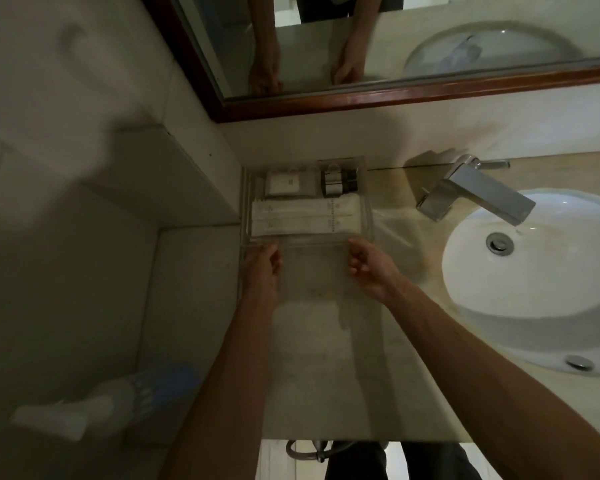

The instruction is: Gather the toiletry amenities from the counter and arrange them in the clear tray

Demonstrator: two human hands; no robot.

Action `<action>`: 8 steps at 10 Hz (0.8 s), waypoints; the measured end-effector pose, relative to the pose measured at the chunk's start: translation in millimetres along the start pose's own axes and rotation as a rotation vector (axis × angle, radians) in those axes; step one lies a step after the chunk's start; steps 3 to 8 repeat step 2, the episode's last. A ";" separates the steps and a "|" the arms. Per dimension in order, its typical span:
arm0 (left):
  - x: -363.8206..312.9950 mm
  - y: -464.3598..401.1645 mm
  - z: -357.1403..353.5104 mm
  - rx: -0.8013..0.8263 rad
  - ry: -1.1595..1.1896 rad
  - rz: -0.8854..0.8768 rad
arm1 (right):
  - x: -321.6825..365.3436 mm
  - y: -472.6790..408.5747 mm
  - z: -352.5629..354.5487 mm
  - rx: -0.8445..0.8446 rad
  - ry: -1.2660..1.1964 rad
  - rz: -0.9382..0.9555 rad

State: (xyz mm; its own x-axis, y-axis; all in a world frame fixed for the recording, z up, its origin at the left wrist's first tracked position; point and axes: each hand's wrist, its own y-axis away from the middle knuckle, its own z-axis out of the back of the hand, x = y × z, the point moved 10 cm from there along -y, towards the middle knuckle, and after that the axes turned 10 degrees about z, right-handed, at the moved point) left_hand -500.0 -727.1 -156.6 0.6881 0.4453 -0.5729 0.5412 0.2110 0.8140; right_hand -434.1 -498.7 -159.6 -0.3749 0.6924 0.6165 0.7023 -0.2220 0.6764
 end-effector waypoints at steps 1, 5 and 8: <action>-7.0 11.4 12.5 -0.080 -0.086 -0.096 | 6.2 11.4 9.4 0.039 0.143 0.013; 2.0 20.9 29.1 -0.134 -0.118 -0.061 | 17.7 30.0 21.0 0.036 0.201 0.026; 2.0 20.9 29.1 -0.134 -0.118 -0.061 | 17.7 30.0 21.0 0.036 0.201 0.026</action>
